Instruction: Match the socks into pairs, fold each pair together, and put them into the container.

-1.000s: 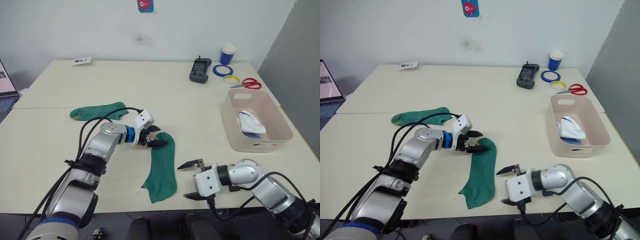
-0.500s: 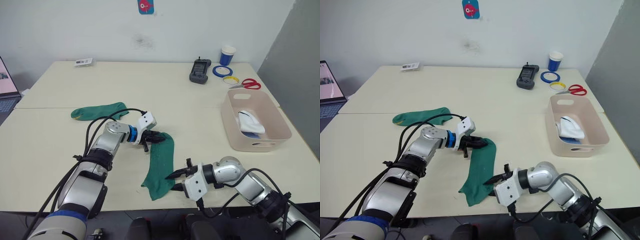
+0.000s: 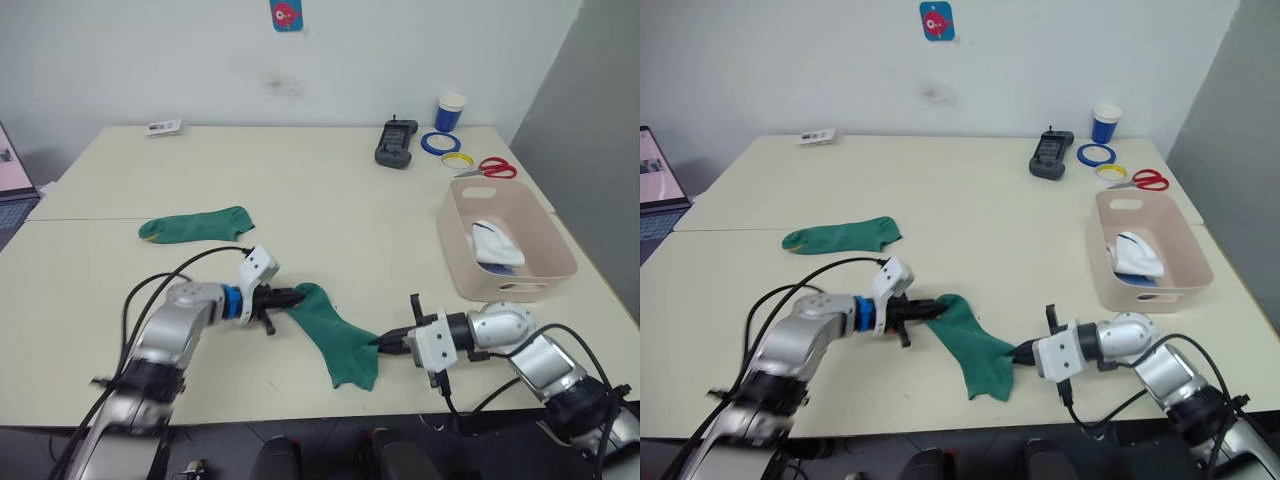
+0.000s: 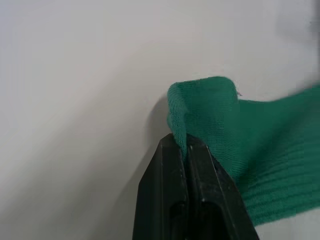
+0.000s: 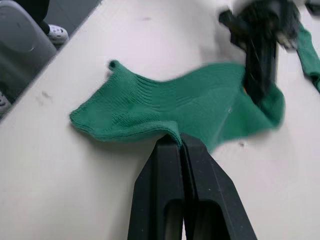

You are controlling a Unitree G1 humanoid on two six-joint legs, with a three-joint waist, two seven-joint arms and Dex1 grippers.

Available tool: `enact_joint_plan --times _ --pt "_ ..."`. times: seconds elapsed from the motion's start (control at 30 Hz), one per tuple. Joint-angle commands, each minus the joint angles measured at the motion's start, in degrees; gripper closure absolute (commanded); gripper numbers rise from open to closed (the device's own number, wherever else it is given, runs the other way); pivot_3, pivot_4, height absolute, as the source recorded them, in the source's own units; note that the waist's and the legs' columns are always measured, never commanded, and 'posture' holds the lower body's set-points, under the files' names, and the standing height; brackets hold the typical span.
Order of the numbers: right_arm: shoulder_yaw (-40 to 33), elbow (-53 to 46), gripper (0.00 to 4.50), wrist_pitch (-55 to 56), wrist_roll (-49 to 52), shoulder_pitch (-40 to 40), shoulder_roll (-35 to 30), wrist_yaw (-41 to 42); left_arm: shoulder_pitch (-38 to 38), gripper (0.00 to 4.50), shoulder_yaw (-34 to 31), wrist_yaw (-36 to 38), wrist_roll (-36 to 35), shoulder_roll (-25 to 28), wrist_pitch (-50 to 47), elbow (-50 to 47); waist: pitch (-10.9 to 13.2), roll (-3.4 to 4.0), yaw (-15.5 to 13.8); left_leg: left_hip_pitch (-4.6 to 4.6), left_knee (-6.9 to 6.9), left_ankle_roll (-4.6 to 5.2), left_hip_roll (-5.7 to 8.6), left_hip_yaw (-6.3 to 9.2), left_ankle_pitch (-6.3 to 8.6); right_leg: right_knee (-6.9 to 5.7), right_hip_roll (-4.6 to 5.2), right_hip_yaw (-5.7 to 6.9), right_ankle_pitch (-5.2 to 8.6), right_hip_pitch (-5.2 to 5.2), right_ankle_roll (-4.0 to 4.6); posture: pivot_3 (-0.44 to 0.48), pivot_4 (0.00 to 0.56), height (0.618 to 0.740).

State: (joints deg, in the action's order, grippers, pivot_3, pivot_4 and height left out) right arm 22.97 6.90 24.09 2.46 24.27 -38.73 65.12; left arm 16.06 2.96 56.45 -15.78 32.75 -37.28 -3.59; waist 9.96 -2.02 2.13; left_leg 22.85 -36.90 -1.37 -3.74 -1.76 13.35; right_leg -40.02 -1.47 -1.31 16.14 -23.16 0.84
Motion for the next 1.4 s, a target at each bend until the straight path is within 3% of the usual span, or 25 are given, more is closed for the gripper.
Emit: enact_joint_plan --times 0.03,0.1,0.2,0.3,0.4,0.5,0.53,0.57,0.7,0.87,0.93,1.03,1.23,1.37,1.4 --pt "-1.86 3.67 4.46 2.91 0.86 3.27 0.91 1.42 -3.75 4.50 -2.53 -5.67 -2.38 -0.86 -4.57 -9.85 0.00 0.00 -0.30 0.01 0.00 0.00 0.03 0.02 0.00 0.00 0.06 0.05 0.00 0.00 0.00 0.000 0.150 0.740" --pt "-2.11 4.04 4.27 2.47 1.95 3.91 1.09 2.73 -4.42 4.50 -3.97 -9.38 -2.46 -3.28 -2.74 -10.53 0.00 0.00 -0.55 0.03 0.00 0.00 0.05 0.03 0.00 0.02 0.08 0.07 0.00 0.01 0.00 0.000 0.150 0.740" --pt "-3.00 1.64 3.46 0.38 4.03 2.23 -0.90 5.24 -3.46 4.50 -4.80 -12.01 -1.97 -5.11 0.34 -8.31 0.00 -0.01 -0.85 0.09 -0.02 0.00 0.10 0.02 0.00 0.05 0.18 0.13 0.01 0.04 -0.01 0.000 0.150 0.740" --pt "-6.10 -1.86 2.39 -3.75 5.27 -1.88 -5.35 5.40 -3.05 3.84 -5.01 -11.93 -2.64 -4.73 0.93 -7.25 0.00 -0.01 -1.09 0.12 0.00 0.00 0.10 0.03 0.01 0.08 0.33 0.12 0.01 0.04 -0.02 0.000 0.150 0.740" --pt "-10.94 -6.98 1.31 -12.49 7.24 -7.65 -8.32 1.46 -3.54 2.89 -5.56 -12.00 -3.83 -4.51 0.96 -7.54 0.00 -0.01 -1.15 0.13 0.03 0.00 0.12 -0.01 0.01 0.08 0.52 0.11 0.02 0.04 -0.03 0.000 0.150 0.740" --pt "-18.39 -21.99 0.26 -39.11 19.38 -18.18 -9.43 -7.62 -4.93 1.85 -6.14 -12.41 -4.63 -5.30 1.27 -7.74 0.00 -0.01 -1.05 0.12 0.05 -0.01 0.09 0.02 0.00 0.06 0.55 0.11 0.08 0.07 -0.15 0.000 0.150 0.740" --pt "-20.35 -27.53 0.25 -47.31 24.69 -21.04 -9.15 -11.17 -5.28 1.62 -6.19 -12.58 -4.76 -5.43 1.34 -7.70 0.00 0.00 -1.03 0.09 0.05 -0.01 0.08 0.04 0.00 0.05 0.55 0.13 0.09 0.10 -0.15 0.000 0.150 0.740" --pt "-21.91 -32.27 0.25 -54.66 29.60 -22.90 -8.12 -15.35 -5.35 1.31 -6.17 -12.86 -4.75 -5.52 1.41 -7.45 -0.01 0.00 -0.93 0.10 0.07 -0.02 0.08 0.06 0.00 0.05 0.55 0.15 0.09 0.09 -0.15 0.000 0.150 0.740" --pt "-24.69 -42.66 0.25 -77.51 47.29 -24.47 2.09 -36.77 -3.77 1.31 -5.85 -12.69 -5.51 -5.65 0.85 -5.93 -0.02 -0.02 -0.12 0.03 0.14 -0.05 0.05 0.10 -0.02 0.03 0.49 0.16 0.09 0.09 -0.16 0.000 0.150 0.740" --pt "-19.17 -43.55 0.25 -86.79 45.45 -20.71 6.82 -45.45 0.95 1.31 -3.09 -10.03 -4.01 -4.41 2.31 -0.50 -0.02 -0.02 -0.45 0.14 0.13 -0.12 0.20 0.10 -0.06 0.08 0.51 0.18 0.09 0.04 -0.17 0.000 0.150 0.740" --pt "-18.65 -42.95 0.25 -87.71 45.94 -20.01 9.64 -47.64 2.23 1.69 -2.19 -9.65 -3.03 -4.09 3.58 2.15 -0.04 -0.06 -0.48 0.19 0.12 -0.10 0.22 0.07 -0.05 0.14 0.51 0.16 0.13 0.03 -0.25 0.000 0.150 0.740" --pt "-20.16 -44.31 0.82 -89.36 48.69 -19.78 12.80 -49.59 2.05 2.48 -1.77 -7.61 -3.89 -3.39 3.66 2.42 -0.04 -0.06 -0.38 0.26 0.14 -0.09 0.20 0.09 -0.04 0.17 0.51 0.16 0.17 -0.02 -0.31 0.000 0.150 0.740" --pt "-22.22 -43.46 2.97 -90.63 49.69 -18.62 14.00 -50.82 0.44 4.40 -2.62 -6.88 -5.03 -2.46 2.67 0.49 -0.04 -0.06 -0.32 0.25 0.15 -0.09 0.15 0.10 -0.04 0.15 0.51 0.20 0.17 -0.04 -0.30 0.000 0.150 0.740" --pt "-24.46 -41.08 4.31 -91.87 50.60 -16.63 11.66 -48.17 -3.19 4.50 -6.96 -11.15 -6.84 -3.43 1.73 -3.45 -0.04 -0.06 -0.18 0.23 0.16 -0.08 0.14 0.09 -0.04 0.15 0.51 0.17 0.17 -0.03 -0.30 0.000 0.150 0.740" --pt "-24.60 -40.24 4.41 -92.21 50.58 -15.74 10.00 -46.41 -4.68 4.50 -8.71 -13.07 -7.68 -4.19 0.99 -5.20 -0.04 -0.06 -0.15 0.22 0.16 -0.08 0.12 0.07 -0.04 0.16 0.51 0.14 0.17 -0.03 -0.30 0.000 0.150 0.740"
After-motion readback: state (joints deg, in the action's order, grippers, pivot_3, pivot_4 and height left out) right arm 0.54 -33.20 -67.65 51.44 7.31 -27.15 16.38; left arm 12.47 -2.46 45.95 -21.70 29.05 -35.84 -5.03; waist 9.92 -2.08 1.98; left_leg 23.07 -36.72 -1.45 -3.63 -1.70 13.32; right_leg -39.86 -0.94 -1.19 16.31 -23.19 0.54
